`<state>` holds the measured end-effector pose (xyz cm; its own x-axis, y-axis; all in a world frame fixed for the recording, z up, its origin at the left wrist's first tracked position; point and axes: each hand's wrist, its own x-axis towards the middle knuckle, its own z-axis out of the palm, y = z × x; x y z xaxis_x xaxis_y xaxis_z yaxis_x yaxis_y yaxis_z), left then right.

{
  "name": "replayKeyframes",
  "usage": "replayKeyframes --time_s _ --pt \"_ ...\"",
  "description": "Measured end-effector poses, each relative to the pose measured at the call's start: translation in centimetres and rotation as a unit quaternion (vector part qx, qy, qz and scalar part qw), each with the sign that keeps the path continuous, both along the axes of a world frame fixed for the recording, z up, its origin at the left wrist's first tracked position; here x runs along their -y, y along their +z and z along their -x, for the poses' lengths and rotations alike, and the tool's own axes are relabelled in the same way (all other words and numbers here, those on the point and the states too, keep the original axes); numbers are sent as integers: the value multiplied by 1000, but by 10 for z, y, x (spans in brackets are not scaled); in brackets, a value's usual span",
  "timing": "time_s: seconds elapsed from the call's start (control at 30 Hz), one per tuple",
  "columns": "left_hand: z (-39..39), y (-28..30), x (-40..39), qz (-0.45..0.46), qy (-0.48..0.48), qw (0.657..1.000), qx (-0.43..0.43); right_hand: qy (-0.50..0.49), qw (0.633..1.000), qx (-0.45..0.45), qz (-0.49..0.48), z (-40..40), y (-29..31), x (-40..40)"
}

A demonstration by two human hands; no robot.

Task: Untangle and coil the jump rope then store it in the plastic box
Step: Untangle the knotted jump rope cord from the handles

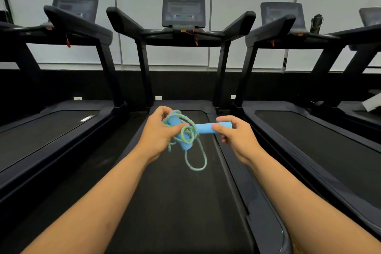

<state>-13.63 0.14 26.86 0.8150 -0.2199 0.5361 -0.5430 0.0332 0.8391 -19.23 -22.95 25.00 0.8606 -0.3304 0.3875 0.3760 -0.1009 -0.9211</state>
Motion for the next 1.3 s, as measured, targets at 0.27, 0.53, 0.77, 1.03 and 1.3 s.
replayKeyframes --time_s 0.27,0.53,0.77,1.03,1.3 --pt "3 25 0 174 -156 970 -69 -28 992 -45 112 -1 5 25" --pt "28 61 -21 257 -230 935 -88 -5 961 -245 131 -9 -82 74" --pt "39 63 -7 218 -258 939 -63 151 855 -337 365 -9 -121 47" --pt "27 53 0 168 -227 958 -49 397 899 -159 -96 16 7 -35" --pt "14 43 -16 140 -131 980 -52 272 957 -96 23 35 41 -47"
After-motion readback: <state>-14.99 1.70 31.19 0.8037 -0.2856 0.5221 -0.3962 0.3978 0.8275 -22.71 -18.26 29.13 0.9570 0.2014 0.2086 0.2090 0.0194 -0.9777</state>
